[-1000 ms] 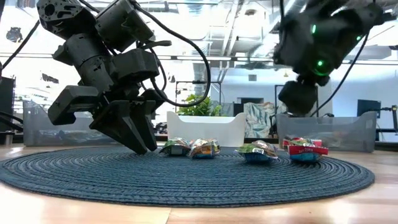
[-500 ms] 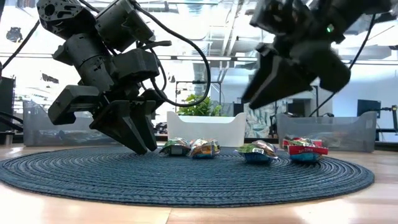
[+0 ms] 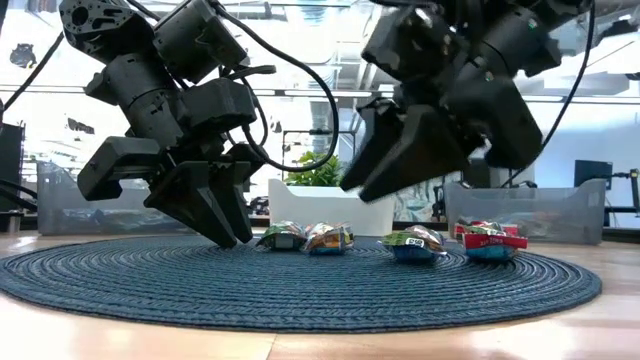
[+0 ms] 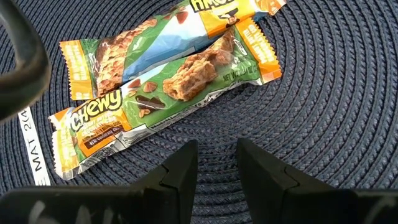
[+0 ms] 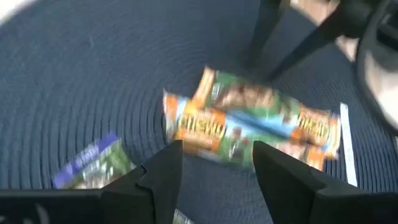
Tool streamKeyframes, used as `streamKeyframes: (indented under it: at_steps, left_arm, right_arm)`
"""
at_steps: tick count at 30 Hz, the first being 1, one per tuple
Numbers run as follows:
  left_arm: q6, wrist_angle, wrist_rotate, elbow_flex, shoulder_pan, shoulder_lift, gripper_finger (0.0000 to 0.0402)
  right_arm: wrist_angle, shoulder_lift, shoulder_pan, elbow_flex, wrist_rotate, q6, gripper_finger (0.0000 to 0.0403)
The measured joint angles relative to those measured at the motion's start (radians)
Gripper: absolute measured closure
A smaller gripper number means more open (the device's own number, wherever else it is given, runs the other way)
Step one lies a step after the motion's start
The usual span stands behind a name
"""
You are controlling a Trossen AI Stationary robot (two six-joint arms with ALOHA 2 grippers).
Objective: Pick and place Granola Bars by type
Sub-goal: Put the yellow granola bar into the right black bin
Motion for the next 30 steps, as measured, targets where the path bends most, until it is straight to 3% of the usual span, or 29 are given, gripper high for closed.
streamKeyframes:
  at_steps: [10,22,27,30]
  left_arm:
    - [0.0,0.001,0.0,0.0,0.0,0.0,0.0294]
    - [0.0,0.003,0.001,0.0,0.0,0.0,0.0294]
    - [0.0,0.005,0.001,0.0,0.0,0.0,0.0294]
    - [-0.001,0.005,0.001,0.0,0.0,0.0,0.0294]
  right_arm:
    - [0.071,0.017,-0.008,-0.001,-0.219,0.003,0.0221]
    - [0.123,0.018,-0.009,0.0,-0.229,0.001,0.0223]
    - [0.188,0.106,-0.01,0.016,-0.231,-0.024,0.0225]
    - [0.124,0.142,-0.02,0.059,-0.231,-0.026,0.0225]
